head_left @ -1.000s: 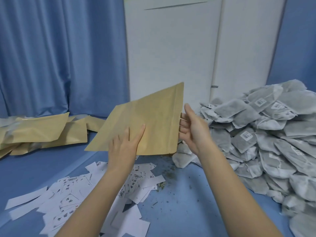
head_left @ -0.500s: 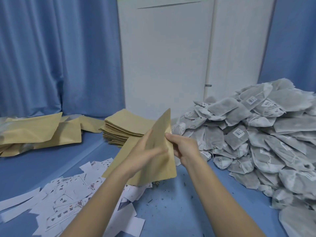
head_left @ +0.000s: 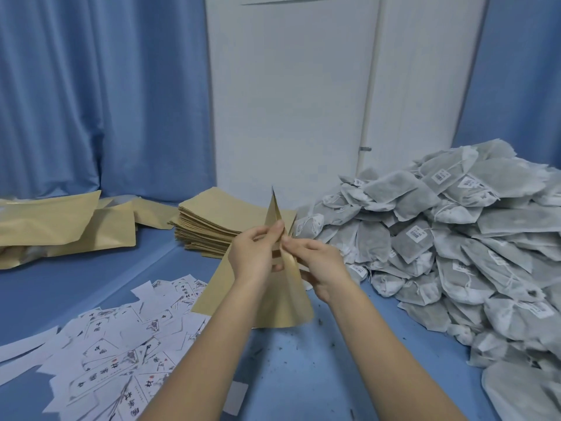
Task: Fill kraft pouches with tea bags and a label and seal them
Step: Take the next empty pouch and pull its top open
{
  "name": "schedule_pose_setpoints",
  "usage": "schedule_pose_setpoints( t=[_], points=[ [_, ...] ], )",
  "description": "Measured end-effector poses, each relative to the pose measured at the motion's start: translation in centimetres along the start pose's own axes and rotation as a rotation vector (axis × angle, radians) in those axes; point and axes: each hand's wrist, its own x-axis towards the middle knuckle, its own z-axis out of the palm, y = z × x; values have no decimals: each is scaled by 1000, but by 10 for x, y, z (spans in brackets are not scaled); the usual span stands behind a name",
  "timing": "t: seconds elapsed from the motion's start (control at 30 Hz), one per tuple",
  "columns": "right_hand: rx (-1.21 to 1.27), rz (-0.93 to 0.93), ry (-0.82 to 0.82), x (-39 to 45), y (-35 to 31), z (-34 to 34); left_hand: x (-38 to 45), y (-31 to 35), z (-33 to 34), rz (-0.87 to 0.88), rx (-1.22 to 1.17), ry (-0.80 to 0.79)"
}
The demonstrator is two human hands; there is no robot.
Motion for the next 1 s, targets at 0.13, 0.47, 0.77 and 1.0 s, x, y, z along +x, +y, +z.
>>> schedule_pose_setpoints(
  t=[0.13,0.47,0.77,1.0],
  points=[
    [121,94,19,2,9,-1,-3,-5,3,143,167,49],
    [-720,-572,288,3,27,-4,-6,2,10,289,896,-190],
    [-573,-271,494,15,16,-4,5,-12,16,451,970,-280],
    [-453,-42,601,26,19,-11,9,-23,18,461,912,-264]
  ],
)
